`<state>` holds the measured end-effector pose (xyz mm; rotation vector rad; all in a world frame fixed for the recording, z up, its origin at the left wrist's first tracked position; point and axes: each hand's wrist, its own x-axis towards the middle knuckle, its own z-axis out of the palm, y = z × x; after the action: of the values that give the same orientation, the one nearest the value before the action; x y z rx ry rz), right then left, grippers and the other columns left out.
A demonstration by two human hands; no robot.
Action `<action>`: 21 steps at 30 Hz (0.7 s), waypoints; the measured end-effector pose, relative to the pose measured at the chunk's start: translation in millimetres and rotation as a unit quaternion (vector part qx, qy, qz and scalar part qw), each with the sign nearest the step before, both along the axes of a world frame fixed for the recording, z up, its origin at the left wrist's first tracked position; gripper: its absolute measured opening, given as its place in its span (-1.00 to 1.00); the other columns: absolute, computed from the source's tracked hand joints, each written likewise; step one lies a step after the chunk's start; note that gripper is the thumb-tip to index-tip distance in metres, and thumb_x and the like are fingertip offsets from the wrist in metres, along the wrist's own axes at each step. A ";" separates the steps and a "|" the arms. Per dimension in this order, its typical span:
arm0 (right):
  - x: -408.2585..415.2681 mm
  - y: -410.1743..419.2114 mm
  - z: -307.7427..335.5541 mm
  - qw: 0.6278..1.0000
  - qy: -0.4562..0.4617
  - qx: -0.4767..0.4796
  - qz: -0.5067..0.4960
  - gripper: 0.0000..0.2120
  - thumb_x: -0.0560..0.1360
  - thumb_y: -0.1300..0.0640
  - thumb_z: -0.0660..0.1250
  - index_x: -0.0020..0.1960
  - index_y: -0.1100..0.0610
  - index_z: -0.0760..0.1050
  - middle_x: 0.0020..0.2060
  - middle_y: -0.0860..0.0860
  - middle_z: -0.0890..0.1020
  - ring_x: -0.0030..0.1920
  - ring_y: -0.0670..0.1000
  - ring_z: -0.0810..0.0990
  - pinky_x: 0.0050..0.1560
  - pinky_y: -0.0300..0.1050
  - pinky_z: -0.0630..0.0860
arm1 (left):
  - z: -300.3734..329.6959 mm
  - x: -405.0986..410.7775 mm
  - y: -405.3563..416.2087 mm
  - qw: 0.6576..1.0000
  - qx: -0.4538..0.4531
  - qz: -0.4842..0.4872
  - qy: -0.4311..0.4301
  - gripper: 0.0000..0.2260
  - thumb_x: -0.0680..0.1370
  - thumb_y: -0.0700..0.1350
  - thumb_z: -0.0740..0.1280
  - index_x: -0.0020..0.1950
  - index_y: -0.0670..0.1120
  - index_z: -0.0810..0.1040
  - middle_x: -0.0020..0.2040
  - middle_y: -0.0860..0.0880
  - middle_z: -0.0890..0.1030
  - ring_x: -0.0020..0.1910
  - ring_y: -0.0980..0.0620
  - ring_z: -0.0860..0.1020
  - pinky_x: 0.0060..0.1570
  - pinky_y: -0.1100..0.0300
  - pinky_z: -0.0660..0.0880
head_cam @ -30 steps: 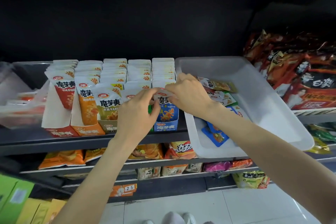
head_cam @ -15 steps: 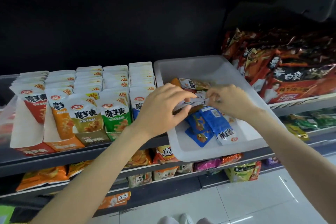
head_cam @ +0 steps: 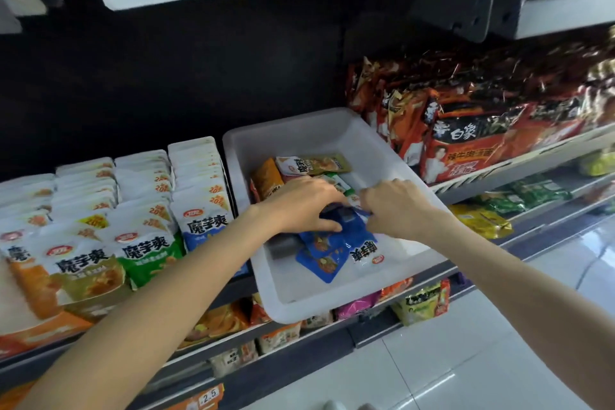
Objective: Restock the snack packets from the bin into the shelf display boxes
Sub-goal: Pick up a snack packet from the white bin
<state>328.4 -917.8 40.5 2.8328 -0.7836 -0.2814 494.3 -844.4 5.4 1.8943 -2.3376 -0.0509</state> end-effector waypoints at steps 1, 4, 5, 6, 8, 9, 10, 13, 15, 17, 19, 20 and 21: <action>-3.9 -0.3 7.2 0.999 -0.026 -0.023 -0.011 -0.77 0.48 0.11 0.22 0.12 0.11 0.49 0.01 0.09 0.60 0.03 0.17 0.59 -0.16 -0.13 0.32 | 0.5 -0.7 -0.4 1.000 -0.019 0.005 0.018 -0.63 0.51 0.14 0.34 0.27 0.04 0.51 0.16 0.07 0.57 0.16 0.04 0.50 0.08 0.15 0.40; -17.8 -5.3 26.0 0.988 -0.150 -0.029 -0.036 -0.80 0.49 0.13 0.21 0.08 0.03 0.50 -0.13 0.08 0.63 -0.09 0.18 0.59 -0.18 -0.10 0.37 | 9.2 -4.6 2.1 0.990 -0.101 0.031 0.092 -0.73 0.51 0.11 0.36 0.17 0.07 0.52 0.07 0.13 0.59 0.03 0.12 0.54 0.06 0.10 0.46; -22.4 -7.8 30.6 0.977 -0.214 0.000 -0.021 -0.84 0.48 0.13 0.24 0.04 0.01 0.52 -0.20 0.05 0.63 -0.16 0.16 0.60 -0.18 -0.08 0.43 | 13.7 -6.8 4.2 0.985 -0.119 0.037 0.119 -0.77 0.50 0.08 0.38 0.10 0.05 0.52 0.00 0.15 0.60 -0.04 0.16 0.54 0.01 0.09 0.47; -26.7 -8.6 36.0 0.960 -0.277 0.048 0.001 -0.88 0.48 0.13 0.28 -0.01 0.00 0.53 -0.25 0.01 0.65 -0.21 0.11 0.61 -0.17 -0.05 0.49 | 18.2 -8.6 7.1 0.979 -0.131 0.043 0.153 -0.82 0.50 0.03 0.40 0.05 0.04 0.52 -0.04 0.15 0.60 -0.09 0.19 0.53 -0.05 0.09 0.49; -32.8 -9.8 46.7 0.905 -0.394 0.158 0.035 -0.90 0.45 0.15 0.39 -0.06 -0.01 0.54 -0.23 -0.10 0.65 -0.20 0.00 0.63 -0.11 -0.07 0.54 | 27.4 -9.8 17.2 0.955 -0.146 0.067 0.249 -0.90 0.49 -0.04 0.42 -0.03 0.05 0.55 -0.11 0.14 0.62 -0.19 0.20 0.54 -0.15 0.14 0.50; -34.2 -10.0 52.4 0.872 -0.438 0.215 0.037 -0.86 0.44 0.15 0.43 -0.06 -0.02 0.52 -0.19 -0.15 0.65 -0.17 -0.05 0.63 -0.10 -0.16 0.53 | 30.5 -7.6 23.8 0.939 -0.151 0.085 0.299 -0.91 0.48 -0.05 0.43 -0.07 0.08 0.55 -0.14 0.12 0.62 -0.24 0.18 0.55 -0.19 0.15 0.51; -34.3 -8.7 57.3 0.838 -0.469 0.278 0.025 -0.81 0.43 0.16 0.46 -0.04 -0.03 0.50 -0.16 -0.17 0.65 -0.15 -0.09 0.64 -0.13 -0.24 0.53 | 32.8 -4.6 31.2 0.921 -0.150 0.102 0.345 -0.91 0.46 -0.04 0.44 -0.11 0.09 0.55 -0.16 0.10 0.63 -0.28 0.16 0.55 -0.22 0.16 0.51; -26.2 1.2 59.5 0.757 -0.492 0.429 -0.009 -0.81 0.42 0.20 0.45 -0.05 0.02 0.49 -0.18 -0.07 0.70 -0.21 -0.05 0.65 -0.28 -0.28 0.53 | 35.9 6.3 56.5 0.874 -0.142 0.140 0.444 -0.92 0.42 -0.01 0.42 -0.15 0.06 0.55 -0.17 -0.02 0.63 -0.30 -0.06 0.55 -0.26 0.12 0.49; -16.4 10.3 56.6 0.751 -0.478 0.455 -0.001 -0.85 0.43 0.22 0.43 -0.06 0.08 0.50 -0.16 0.03 0.70 -0.23 0.09 0.65 -0.35 -0.24 0.55 | 38.8 9.9 74.5 0.860 -0.147 0.146 0.465 -0.89 0.41 0.00 0.46 -0.16 0.05 0.55 -0.20 0.01 0.61 -0.29 -0.02 0.54 -0.27 0.17 0.49; -4.4 20.6 58.6 0.746 -0.469 0.471 0.028 -0.85 0.44 0.24 0.42 -0.06 0.09 0.49 -0.14 0.04 0.70 -0.24 0.02 0.67 -0.38 -0.26 0.56 | 41.9 11.4 94.8 0.849 -0.170 0.158 0.474 -0.88 0.39 0.01 0.48 -0.18 0.10 0.56 -0.23 0.10 0.61 -0.30 0.10 0.54 -0.30 0.30 0.48; 9.3 32.5 63.7 0.750 -0.463 0.466 0.074 -0.84 0.45 0.25 0.41 -0.06 0.05 0.48 -0.17 -0.05 0.70 -0.26 -0.09 0.68 -0.36 -0.28 0.57 | 44.3 13.4 118.4 0.832 -0.213 0.188 0.477 -0.92 0.37 0.00 0.43 -0.22 0.20 0.58 -0.24 0.16 0.63 -0.29 0.17 0.56 -0.29 0.35 0.49; 17.4 39.3 65.6 0.756 -0.465 0.451 0.096 -0.83 0.46 0.25 0.41 -0.07 0.03 0.48 -0.19 -0.09 0.69 -0.26 -0.13 0.68 -0.33 -0.29 0.57 | 44.9 15.4 131.5 0.827 -0.241 0.205 0.466 -0.88 0.38 -0.02 0.42 -0.22 0.24 0.59 -0.24 0.21 0.64 -0.28 0.20 0.58 -0.27 0.36 0.50; 26.1 46.4 67.1 0.764 -0.471 0.424 0.122 -0.84 0.46 0.24 0.41 -0.08 0.02 0.48 -0.19 -0.11 0.68 -0.25 -0.14 0.68 -0.29 -0.30 0.58 | 44.0 18.6 144.5 0.827 -0.267 0.221 0.443 -0.82 0.41 -0.06 0.43 -0.22 0.26 0.59 -0.23 0.26 0.64 -0.26 0.24 0.59 -0.24 0.39 0.50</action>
<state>354.5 -871.3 107.6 3.8444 -0.4071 1.2552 512.9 -699.9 49.5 1.5615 -1.1205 -0.1655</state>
